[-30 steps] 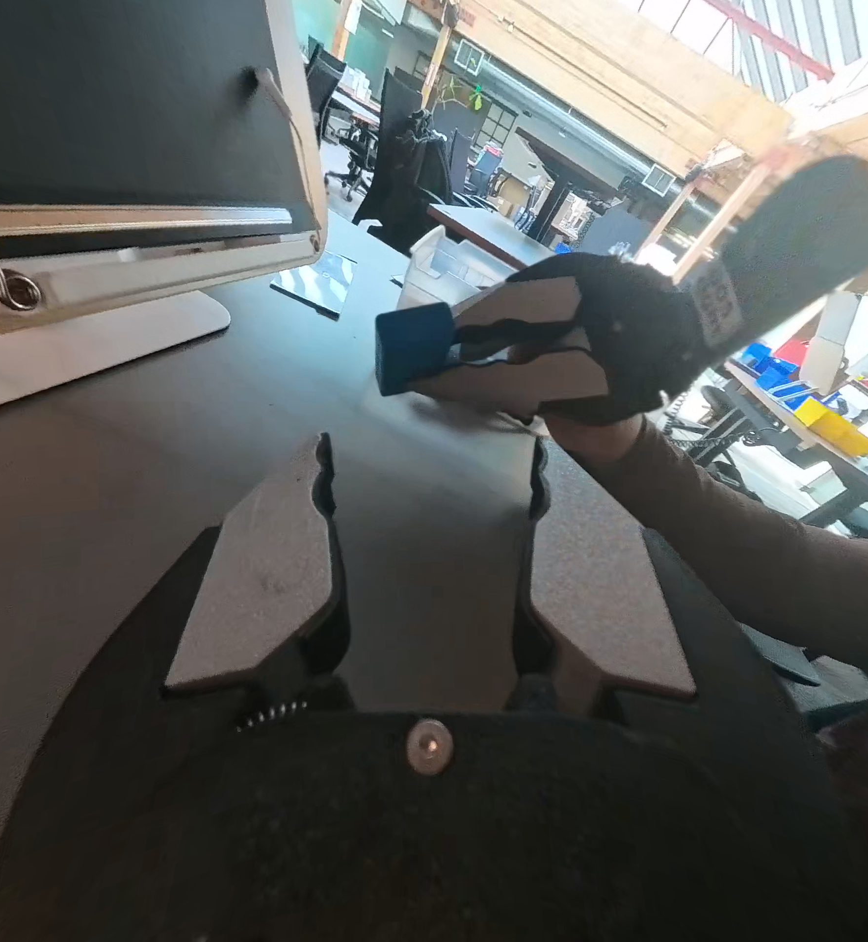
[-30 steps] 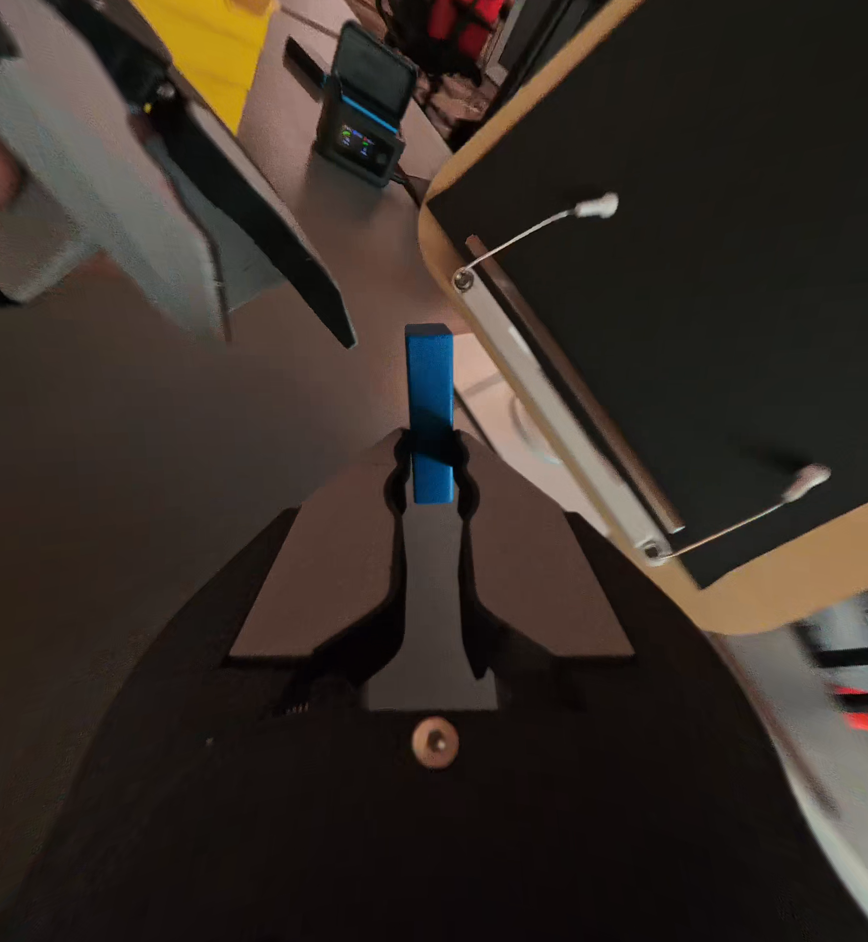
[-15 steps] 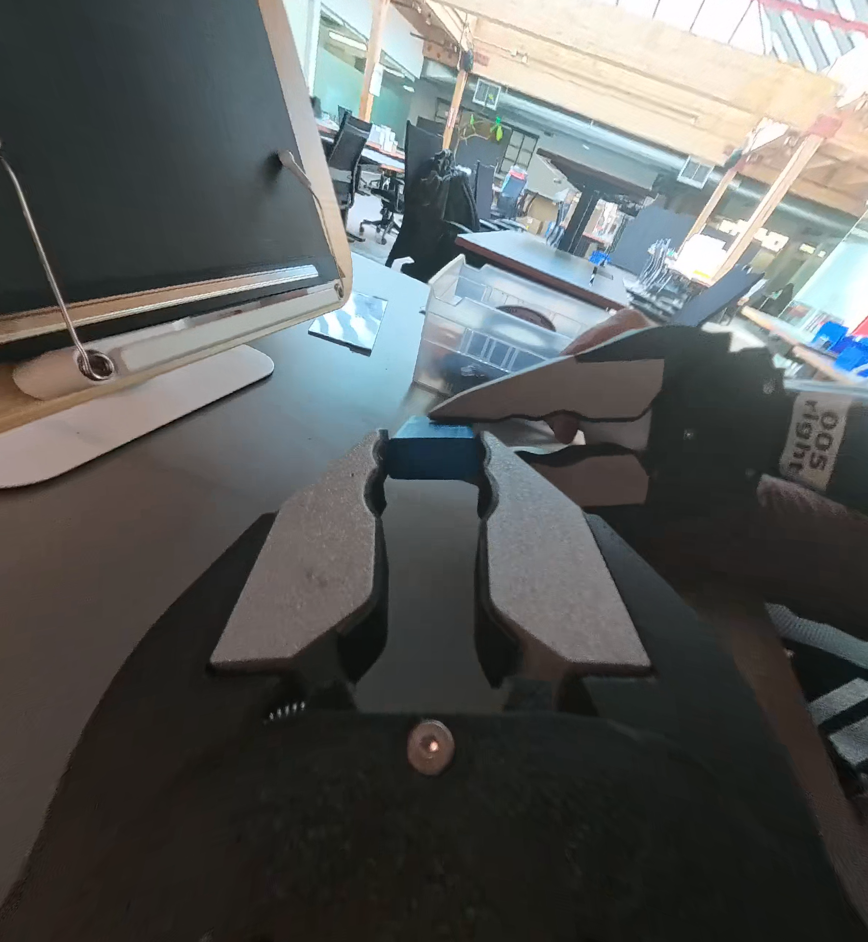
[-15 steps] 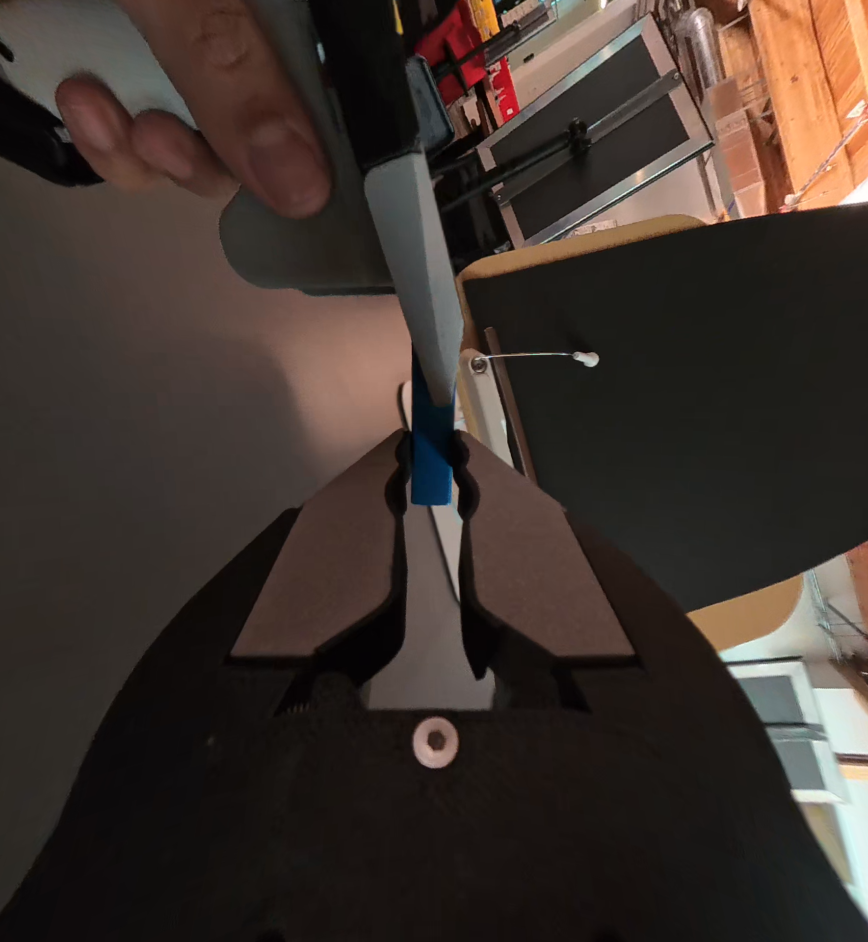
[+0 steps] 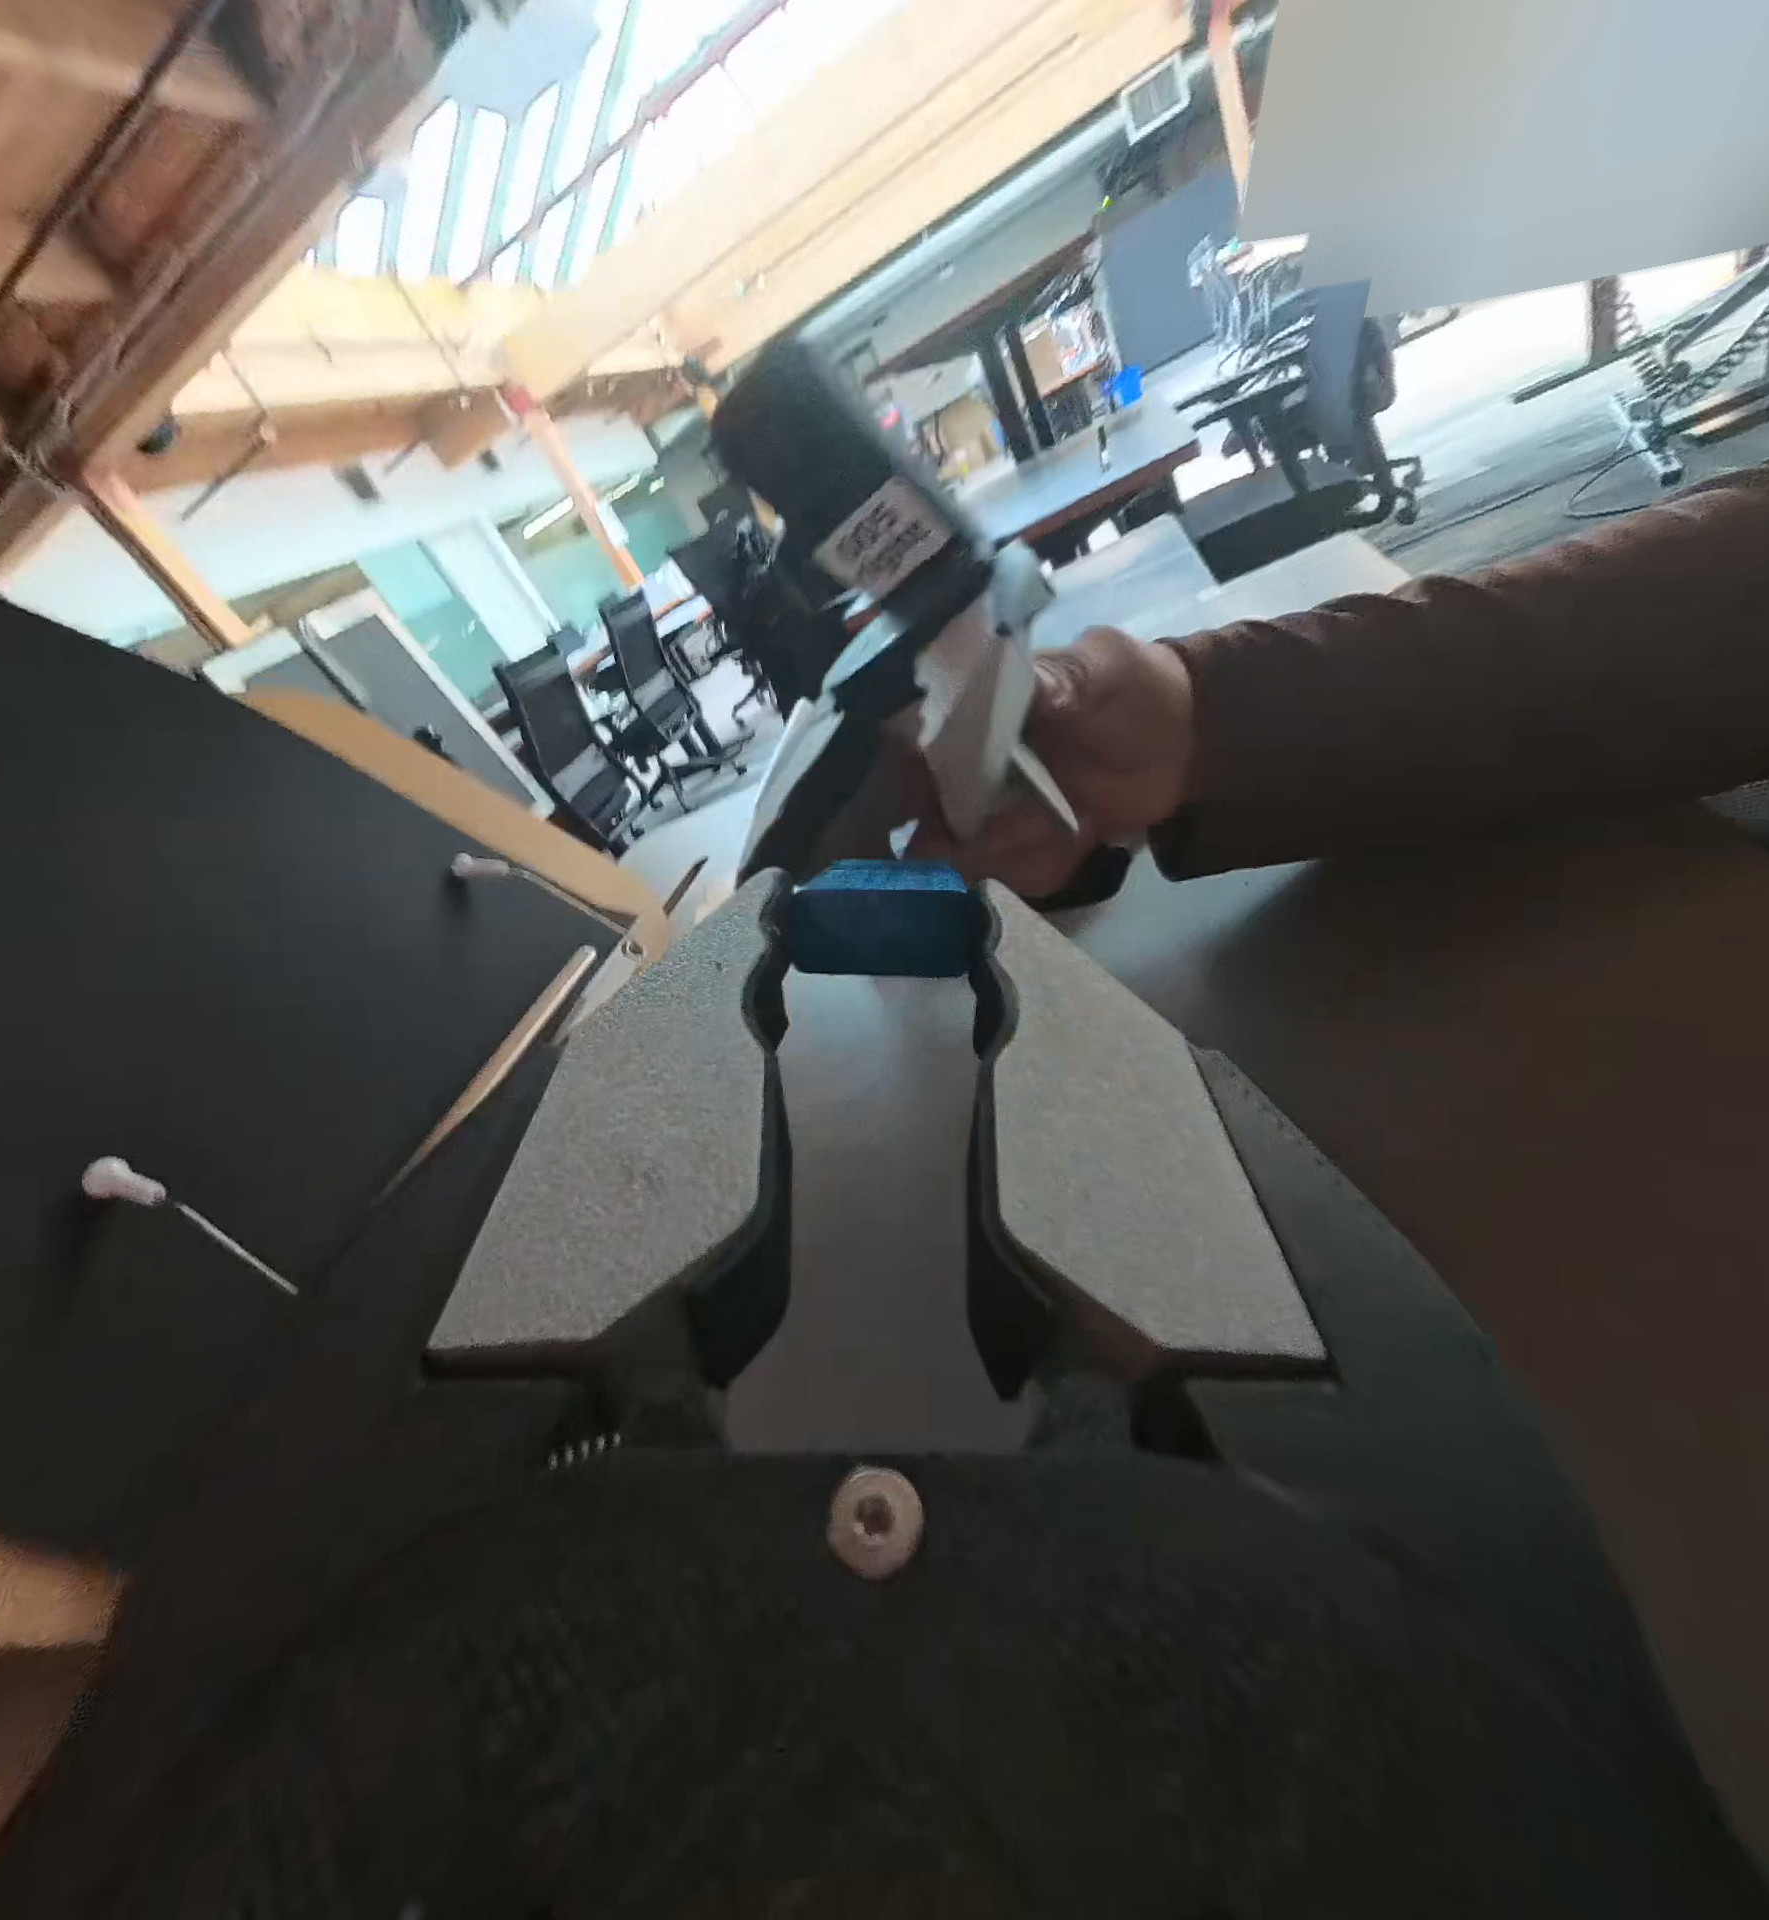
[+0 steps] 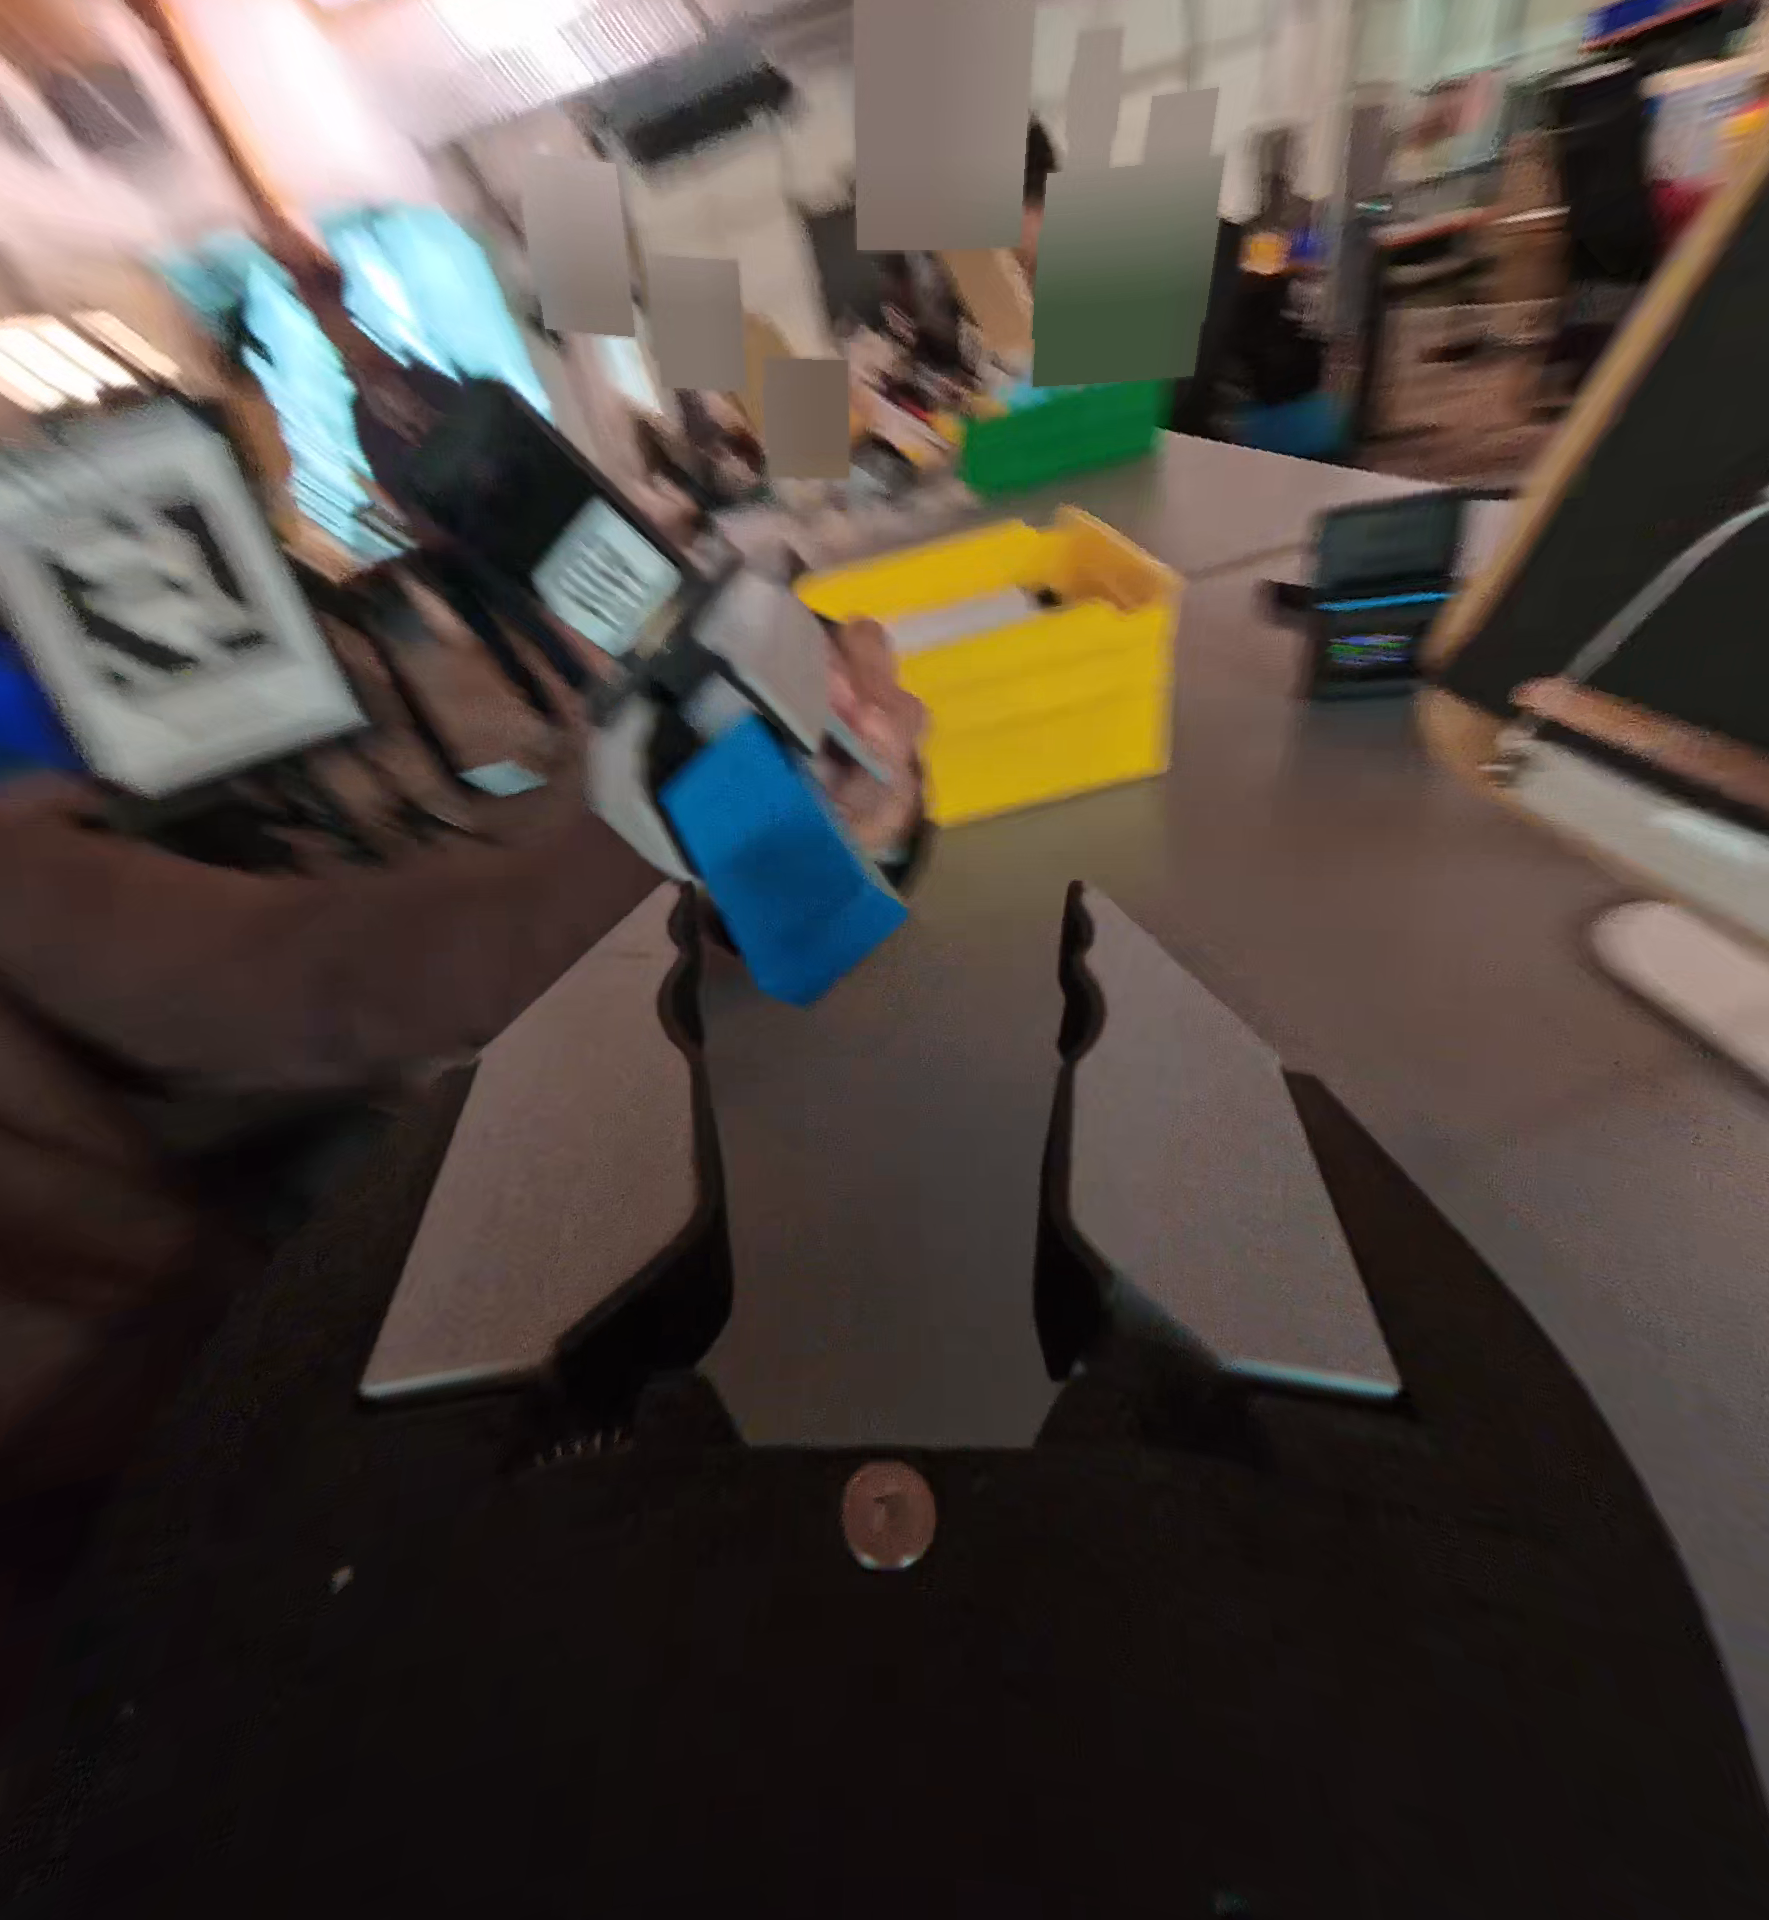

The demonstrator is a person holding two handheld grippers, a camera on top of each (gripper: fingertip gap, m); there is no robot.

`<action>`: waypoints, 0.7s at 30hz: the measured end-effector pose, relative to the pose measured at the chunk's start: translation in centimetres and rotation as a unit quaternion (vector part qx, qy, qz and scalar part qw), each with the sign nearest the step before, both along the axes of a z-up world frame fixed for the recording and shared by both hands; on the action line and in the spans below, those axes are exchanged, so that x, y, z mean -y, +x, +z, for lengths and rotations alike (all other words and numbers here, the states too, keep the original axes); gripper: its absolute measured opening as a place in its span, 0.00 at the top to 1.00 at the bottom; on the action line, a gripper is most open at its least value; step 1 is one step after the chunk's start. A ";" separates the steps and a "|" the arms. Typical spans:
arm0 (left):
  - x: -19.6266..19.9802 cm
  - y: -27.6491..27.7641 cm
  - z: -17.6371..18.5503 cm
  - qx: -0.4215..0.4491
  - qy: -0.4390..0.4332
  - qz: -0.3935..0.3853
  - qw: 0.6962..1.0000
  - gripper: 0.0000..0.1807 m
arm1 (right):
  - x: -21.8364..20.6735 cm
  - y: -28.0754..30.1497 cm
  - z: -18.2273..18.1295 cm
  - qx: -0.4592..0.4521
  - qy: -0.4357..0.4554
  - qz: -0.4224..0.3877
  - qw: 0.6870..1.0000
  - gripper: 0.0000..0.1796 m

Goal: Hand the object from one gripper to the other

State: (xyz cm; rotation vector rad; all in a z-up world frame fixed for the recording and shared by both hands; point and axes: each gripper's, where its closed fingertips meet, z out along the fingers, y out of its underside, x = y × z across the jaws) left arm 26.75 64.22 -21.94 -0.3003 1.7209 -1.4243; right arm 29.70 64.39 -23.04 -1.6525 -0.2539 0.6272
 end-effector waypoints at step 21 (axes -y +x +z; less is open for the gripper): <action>-3.6 4.9 -4.1 -0.085 -0.041 0.171 0.981 0.86 | -0.1 5.4 1.4 0.146 -0.040 -0.264 0.953 0.93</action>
